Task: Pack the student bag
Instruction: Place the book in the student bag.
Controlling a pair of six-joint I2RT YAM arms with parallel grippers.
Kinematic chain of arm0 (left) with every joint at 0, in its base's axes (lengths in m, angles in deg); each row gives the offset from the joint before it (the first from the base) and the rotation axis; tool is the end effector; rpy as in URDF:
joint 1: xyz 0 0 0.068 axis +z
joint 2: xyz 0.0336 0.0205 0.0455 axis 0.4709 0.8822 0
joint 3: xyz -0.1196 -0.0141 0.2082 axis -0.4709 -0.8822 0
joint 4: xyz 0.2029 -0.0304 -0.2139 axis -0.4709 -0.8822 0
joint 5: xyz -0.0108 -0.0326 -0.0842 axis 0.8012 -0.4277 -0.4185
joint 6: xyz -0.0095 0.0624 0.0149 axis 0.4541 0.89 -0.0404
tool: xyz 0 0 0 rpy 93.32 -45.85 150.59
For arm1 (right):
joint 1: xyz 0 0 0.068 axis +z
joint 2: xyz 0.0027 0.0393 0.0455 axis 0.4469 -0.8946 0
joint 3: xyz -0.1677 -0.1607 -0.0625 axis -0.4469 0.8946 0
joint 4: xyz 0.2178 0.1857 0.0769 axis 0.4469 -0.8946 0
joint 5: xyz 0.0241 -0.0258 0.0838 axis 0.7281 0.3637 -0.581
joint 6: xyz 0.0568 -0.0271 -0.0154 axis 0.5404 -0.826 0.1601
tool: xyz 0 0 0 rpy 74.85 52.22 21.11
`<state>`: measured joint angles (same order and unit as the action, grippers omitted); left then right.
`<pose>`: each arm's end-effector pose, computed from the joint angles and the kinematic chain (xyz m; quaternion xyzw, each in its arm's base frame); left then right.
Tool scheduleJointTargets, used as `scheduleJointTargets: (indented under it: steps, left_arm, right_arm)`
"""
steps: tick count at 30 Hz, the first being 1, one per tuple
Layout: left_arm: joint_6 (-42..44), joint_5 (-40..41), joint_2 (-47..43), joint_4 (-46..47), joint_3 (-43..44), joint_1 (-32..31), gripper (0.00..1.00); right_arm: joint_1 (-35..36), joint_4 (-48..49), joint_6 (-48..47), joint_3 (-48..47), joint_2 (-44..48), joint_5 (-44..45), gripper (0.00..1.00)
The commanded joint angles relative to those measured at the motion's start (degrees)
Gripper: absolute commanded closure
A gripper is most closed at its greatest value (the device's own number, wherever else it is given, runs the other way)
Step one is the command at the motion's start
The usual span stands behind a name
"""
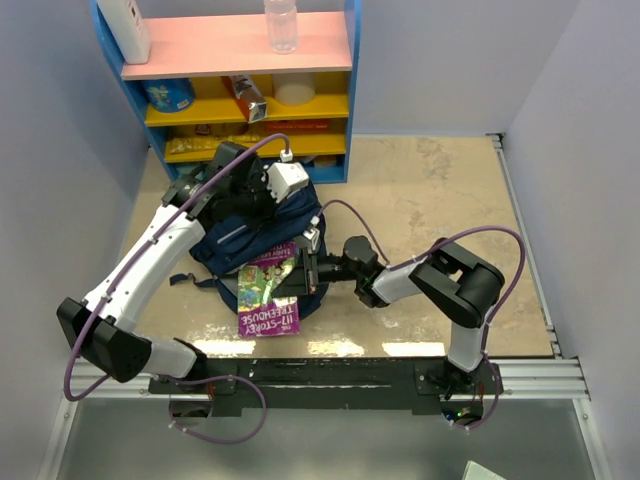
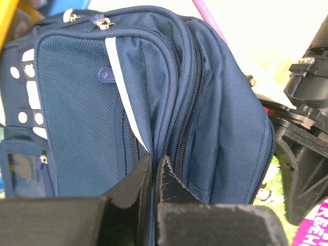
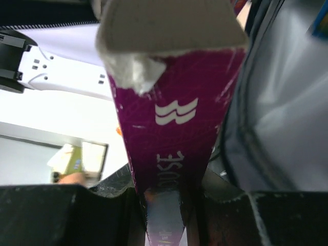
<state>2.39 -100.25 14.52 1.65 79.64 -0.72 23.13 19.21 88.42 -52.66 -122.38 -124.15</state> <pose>0.2877 -0.1710 0.3336 0.4450 0.8150 -0.1203 0.3512 0.2078 0.3007 0.1080 -0.1598 0.6710 0.7167 0.1028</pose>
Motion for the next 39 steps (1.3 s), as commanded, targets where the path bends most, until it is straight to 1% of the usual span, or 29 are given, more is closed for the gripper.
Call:
scheduleJointTargets:
  steps: [1, 5, 6, 8, 12, 15, 19, 21, 23, 25, 26, 27, 31, 39]
  left_arm:
    - [-0.85, -3.81, -3.79, 5.47, 4.00, -0.54, 1.00]
    - [-0.68, -3.81, -4.40, 5.29, 4.00, -0.54, 1.00]
    - [-0.68, -3.81, -4.49, 5.38, 3.91, -0.54, 1.00]
    - [-0.68, -3.73, -4.58, 5.46, 4.00, -0.54, 1.00]
    - [-0.68, -3.99, -4.49, 5.55, 4.17, -0.54, 1.00]
    - [-0.77, -3.90, -4.32, 5.20, 4.78, -0.54, 1.00]
    - [-0.76, -4.08, -4.23, 4.94, 5.31, -0.54, 1.00]
    - [-1.03, -4.34, -4.05, 4.50, 5.75, -0.54, 1.00]
    - [-1.03, -4.69, -4.14, 4.32, 5.93, -0.54, 1.00]
    - [-1.29, -4.96, -4.05, 4.32, 6.28, -0.54, 1.00]
    - [-1.38, -5.04, -3.97, 4.23, 6.80, -0.54, 1.00]
    - [-1.47, -5.13, -3.96, 4.15, 7.16, -0.54, 1.00]
    - [-1.47, -5.75, -4.23, 3.97, 9.35, -0.54, 1.00]
    - [-1.64, -5.31, -4.58, 5.11, 12.17, -0.54, 1.00]
  right_arm:
    - [-2.91, 5.63, -8.88, -4.97, 1.36, 4.62, 1.00]
    - [-5.54, 0.43, -11.25, -2.69, 1.27, 8.14, 1.00]
    - [-5.72, -2.71, -11.69, -1.90, 1.27, 8.75, 1.00]
    - [-5.72, -5.18, -12.48, -0.76, 0.83, 10.68, 1.00]
    - [-6.07, -1.51, -10.74, 4.68, 1.27, 15.78, 1.00]
    - [-6.60, -0.10, -9.07, 6.36, 1.88, 19.65, 1.00]
    - [-6.69, -1.41, -7.04, 4.35, 1.97, 22.46, 1.00]
    - [-6.60, -4.48, -6.51, 2.77, 2.24, 25.61, 0.96]
    - [-6.60, -5.98, -6.16, 1.37, 2.06, 26.60, 0.90]
    - [-6.43, -9.14, -6.16, -1.53, 1.62, 27.65, 0.90]
    - [-6.17, -14.90, -6.25, -2.41, 1.62, 28.44, 0.90]
    - [-6.16, -16.35, -6.33, -3.03, 1.80, 29.31, 0.92]
    - [-5.99, -14.16, -2.30, 0.56, 0.92, 29.50, 0.95]
    - [-4.76, -10.74, -0.18, 5.66, -0.49, 28.27, 0.99]
